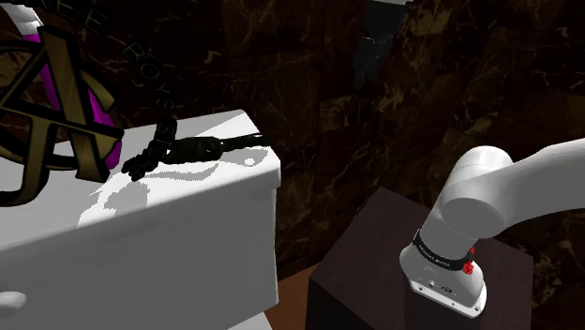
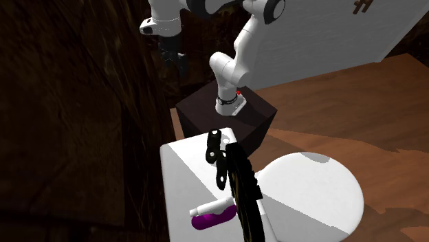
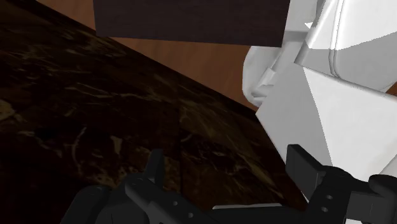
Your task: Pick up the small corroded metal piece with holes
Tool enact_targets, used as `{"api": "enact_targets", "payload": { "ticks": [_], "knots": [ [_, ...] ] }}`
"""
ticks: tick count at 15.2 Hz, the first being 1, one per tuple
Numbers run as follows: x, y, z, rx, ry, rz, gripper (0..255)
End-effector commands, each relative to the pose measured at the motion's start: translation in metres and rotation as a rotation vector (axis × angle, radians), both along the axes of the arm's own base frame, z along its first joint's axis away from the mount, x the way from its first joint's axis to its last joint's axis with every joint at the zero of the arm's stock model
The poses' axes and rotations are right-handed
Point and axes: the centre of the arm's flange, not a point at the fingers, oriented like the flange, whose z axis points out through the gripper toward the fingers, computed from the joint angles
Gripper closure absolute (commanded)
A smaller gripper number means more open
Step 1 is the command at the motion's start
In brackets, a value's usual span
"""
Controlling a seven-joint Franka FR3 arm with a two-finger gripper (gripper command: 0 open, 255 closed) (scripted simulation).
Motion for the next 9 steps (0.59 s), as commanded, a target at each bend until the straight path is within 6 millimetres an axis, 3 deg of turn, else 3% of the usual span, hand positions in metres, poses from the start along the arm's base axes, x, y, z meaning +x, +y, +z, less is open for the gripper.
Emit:
{"api": "enact_targets", "payload": {
  "ticks": [1, 9],
  "knots": [
    [0.000, 0.000, 0.000, 0.000, 0.000, 0.000, 0],
    [0.058, 0.099, 0.007, -0.032, 0.071, 0.175, 0]
  ]
}}
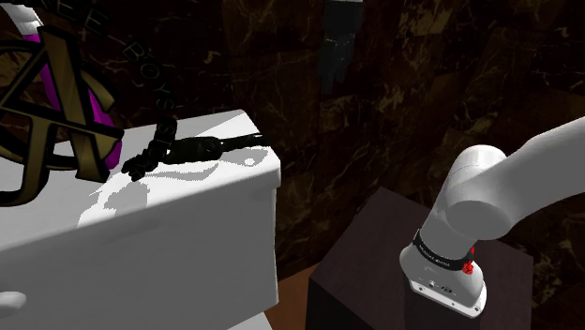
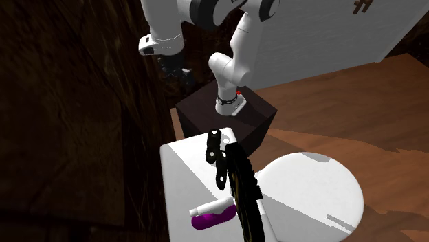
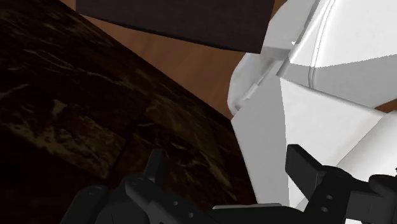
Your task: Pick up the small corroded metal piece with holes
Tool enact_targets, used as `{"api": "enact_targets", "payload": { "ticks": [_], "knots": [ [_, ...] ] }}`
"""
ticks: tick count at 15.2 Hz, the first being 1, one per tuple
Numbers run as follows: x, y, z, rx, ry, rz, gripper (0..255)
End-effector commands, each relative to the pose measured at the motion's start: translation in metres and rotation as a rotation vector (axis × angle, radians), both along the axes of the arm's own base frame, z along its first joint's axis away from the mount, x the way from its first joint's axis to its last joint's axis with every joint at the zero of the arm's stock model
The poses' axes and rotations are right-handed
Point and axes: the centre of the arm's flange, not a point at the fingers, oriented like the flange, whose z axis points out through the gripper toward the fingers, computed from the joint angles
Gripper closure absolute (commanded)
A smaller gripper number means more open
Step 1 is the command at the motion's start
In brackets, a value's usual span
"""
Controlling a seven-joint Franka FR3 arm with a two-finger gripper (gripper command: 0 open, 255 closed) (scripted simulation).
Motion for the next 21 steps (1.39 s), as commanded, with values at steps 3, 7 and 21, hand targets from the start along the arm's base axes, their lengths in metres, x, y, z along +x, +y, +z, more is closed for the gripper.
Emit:
{"api": "enact_targets", "payload": {
  "ticks": [3, 7, 21],
  "knots": [
    [0.026, 0.054, 0.003, -0.016, 0.036, 0.089, 0],
    [0.044, 0.108, 0.003, -0.032, 0.072, 0.176, 0],
    [0.071, 0.262, -0.020, -0.076, 0.169, 0.415, 0]
  ]
}}
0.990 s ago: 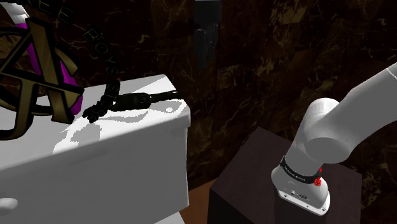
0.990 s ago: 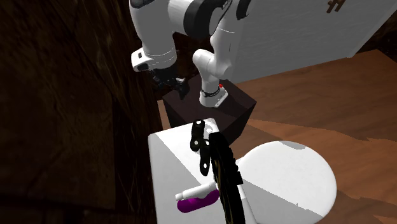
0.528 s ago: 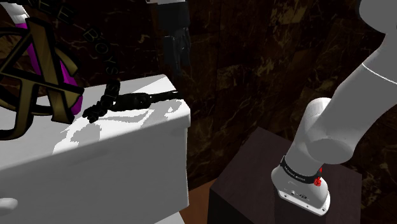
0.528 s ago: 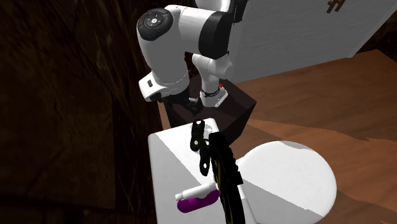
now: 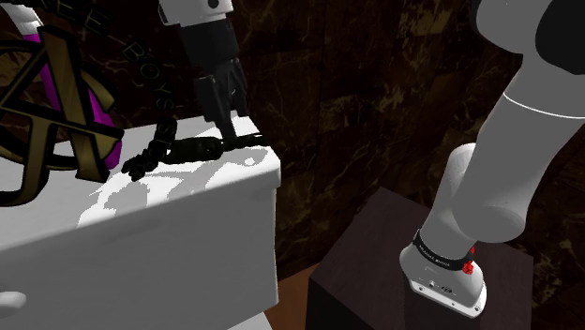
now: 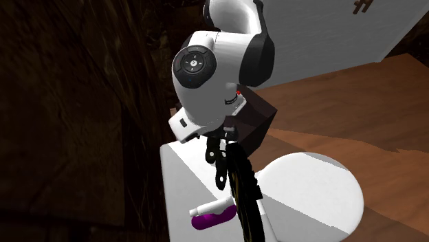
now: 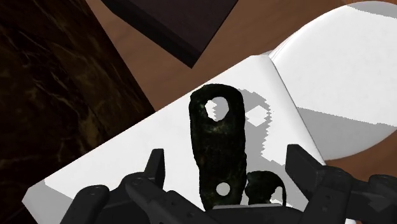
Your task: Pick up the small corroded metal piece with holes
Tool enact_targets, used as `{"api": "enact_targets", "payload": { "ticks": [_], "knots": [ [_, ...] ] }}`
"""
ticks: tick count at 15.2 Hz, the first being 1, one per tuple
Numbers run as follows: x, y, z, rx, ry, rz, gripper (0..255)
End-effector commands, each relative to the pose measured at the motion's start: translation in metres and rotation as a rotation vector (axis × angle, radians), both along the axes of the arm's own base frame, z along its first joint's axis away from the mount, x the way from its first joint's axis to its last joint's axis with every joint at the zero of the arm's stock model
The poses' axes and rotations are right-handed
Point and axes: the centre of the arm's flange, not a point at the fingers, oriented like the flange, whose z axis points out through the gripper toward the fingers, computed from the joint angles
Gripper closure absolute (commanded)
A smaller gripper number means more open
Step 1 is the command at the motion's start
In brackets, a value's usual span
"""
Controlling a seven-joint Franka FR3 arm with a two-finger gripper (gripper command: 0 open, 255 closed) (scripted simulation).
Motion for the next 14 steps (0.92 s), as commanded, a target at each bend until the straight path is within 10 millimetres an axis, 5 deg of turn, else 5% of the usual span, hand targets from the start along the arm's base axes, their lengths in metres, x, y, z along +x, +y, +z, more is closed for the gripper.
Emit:
{"api": "enact_targets", "payload": {
  "ticks": [1, 7, 8, 14],
  "knots": [
    [0.000, 0.002, -0.011, 0.000, 0.001, 0.003, 0],
    [0.000, 0.002, -0.030, 0.000, 0.001, 0.003, 0],
    [0.000, 0.002, -0.030, 0.000, 0.001, 0.003, 255],
    [0.001, 0.002, -0.029, 0.000, 0.001, 0.003, 255]
  ]
}}
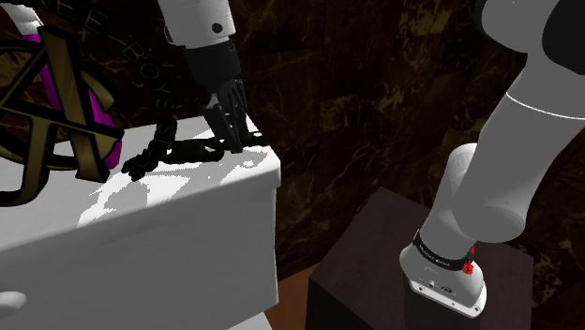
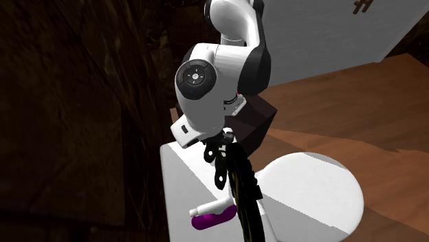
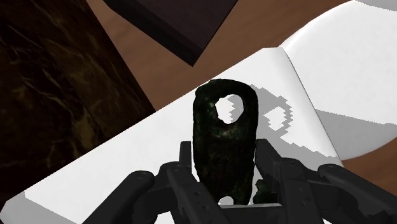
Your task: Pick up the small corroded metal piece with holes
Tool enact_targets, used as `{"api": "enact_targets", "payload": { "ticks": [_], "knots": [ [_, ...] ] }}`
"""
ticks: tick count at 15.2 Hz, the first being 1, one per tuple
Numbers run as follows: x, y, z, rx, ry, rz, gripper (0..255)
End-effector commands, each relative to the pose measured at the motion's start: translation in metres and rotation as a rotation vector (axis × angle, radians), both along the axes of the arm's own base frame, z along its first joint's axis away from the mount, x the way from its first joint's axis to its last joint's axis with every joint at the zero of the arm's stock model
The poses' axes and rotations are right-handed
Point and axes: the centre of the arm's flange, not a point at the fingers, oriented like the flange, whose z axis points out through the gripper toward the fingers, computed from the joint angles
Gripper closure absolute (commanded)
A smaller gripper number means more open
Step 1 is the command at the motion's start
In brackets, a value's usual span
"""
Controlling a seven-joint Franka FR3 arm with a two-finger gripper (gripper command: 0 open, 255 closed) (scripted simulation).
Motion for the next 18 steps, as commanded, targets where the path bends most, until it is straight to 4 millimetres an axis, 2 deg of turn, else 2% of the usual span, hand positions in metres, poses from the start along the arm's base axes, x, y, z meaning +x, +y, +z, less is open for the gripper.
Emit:
{"api": "enact_targets", "payload": {
  "ticks": [1, 3, 18],
  "knots": [
    [0.000, 0.002, -0.003, -0.001, 0.006, 0.003, 255],
    [-0.001, 0.002, -0.003, -0.001, 0.006, 0.003, 255],
    [-0.001, 0.002, 0.076, -0.001, 0.006, 0.003, 255]
  ]
}}
